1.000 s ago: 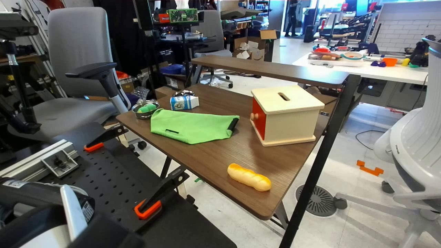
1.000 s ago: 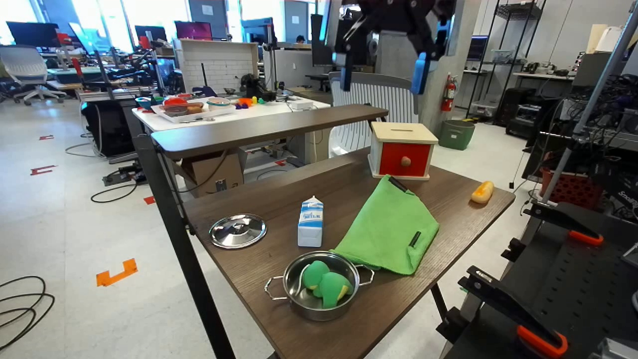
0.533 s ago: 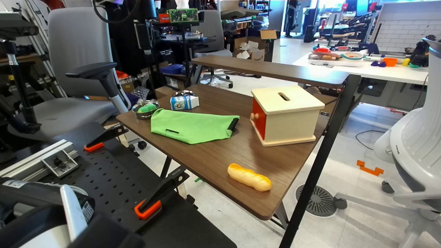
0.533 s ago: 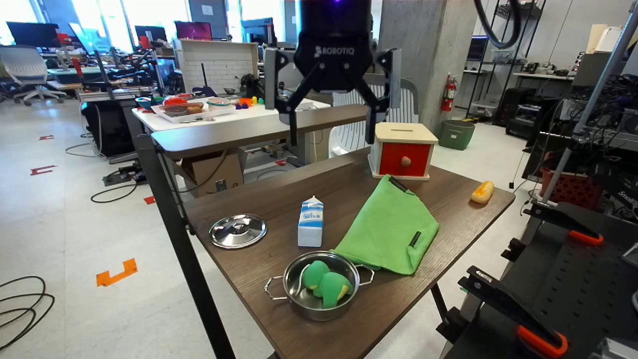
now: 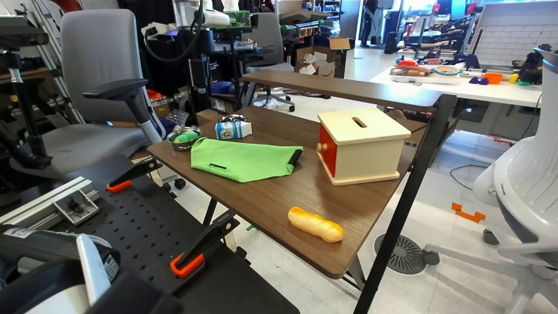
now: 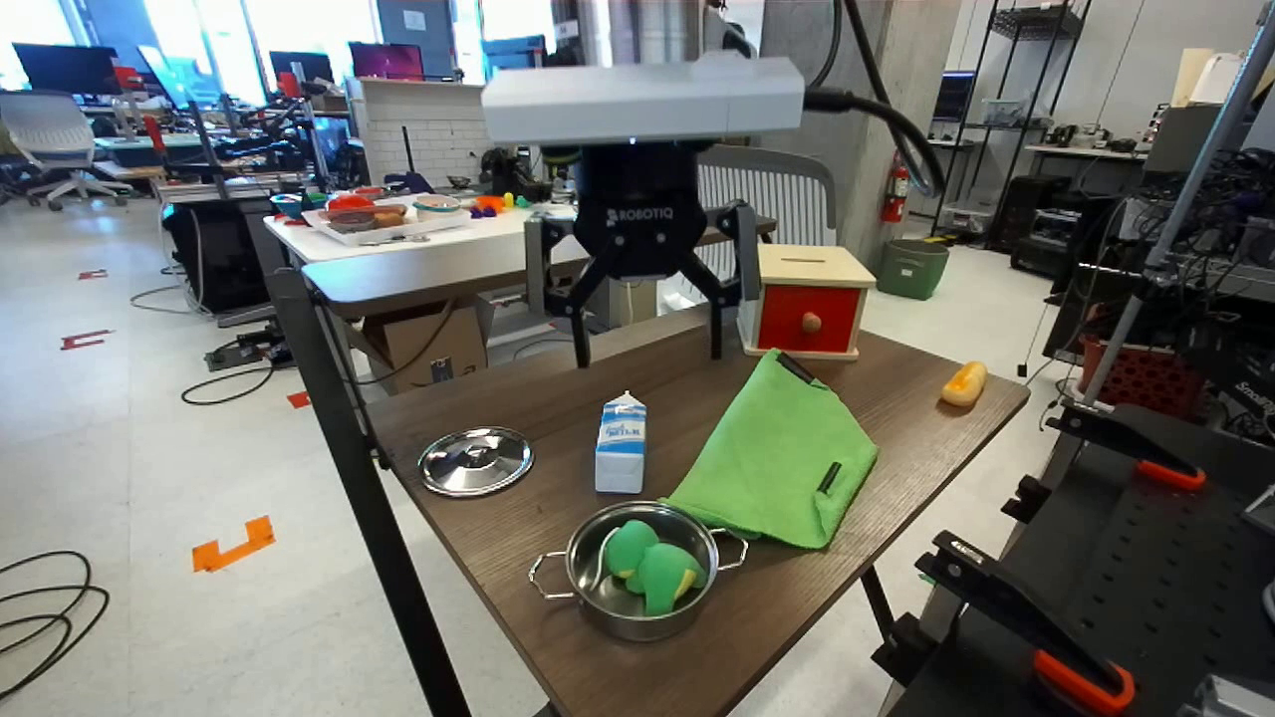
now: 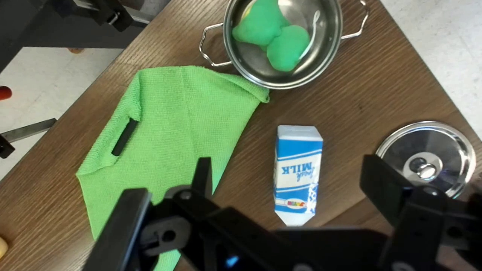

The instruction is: Move the white and blue carton to the right

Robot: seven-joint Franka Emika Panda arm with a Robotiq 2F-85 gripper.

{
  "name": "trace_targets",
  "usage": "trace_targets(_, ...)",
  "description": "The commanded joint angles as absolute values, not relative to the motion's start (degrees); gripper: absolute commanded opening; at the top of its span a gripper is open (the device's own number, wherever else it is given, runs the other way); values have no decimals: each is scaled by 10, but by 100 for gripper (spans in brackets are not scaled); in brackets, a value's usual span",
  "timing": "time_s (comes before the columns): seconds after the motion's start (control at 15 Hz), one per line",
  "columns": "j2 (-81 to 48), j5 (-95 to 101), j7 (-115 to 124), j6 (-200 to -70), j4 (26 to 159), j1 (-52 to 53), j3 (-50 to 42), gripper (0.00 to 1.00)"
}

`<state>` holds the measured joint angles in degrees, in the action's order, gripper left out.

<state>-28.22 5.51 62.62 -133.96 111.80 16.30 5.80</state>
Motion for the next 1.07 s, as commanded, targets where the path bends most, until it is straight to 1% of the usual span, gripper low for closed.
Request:
trace_targets(0.0,-327,70,647,-1355,1087,189,28,100)
trace_targets(0.47,-395,71,692,-1418,1056,221,-16,100)
trace_targets(0.87,-433,69,715,-1431,1032,236,-40,100)
trace_targets(0.93,-438,70,721,-1430,1026,238,-44,75)
trace_targets(1.0,-443,70,726,-1429,1022,239,-48,74)
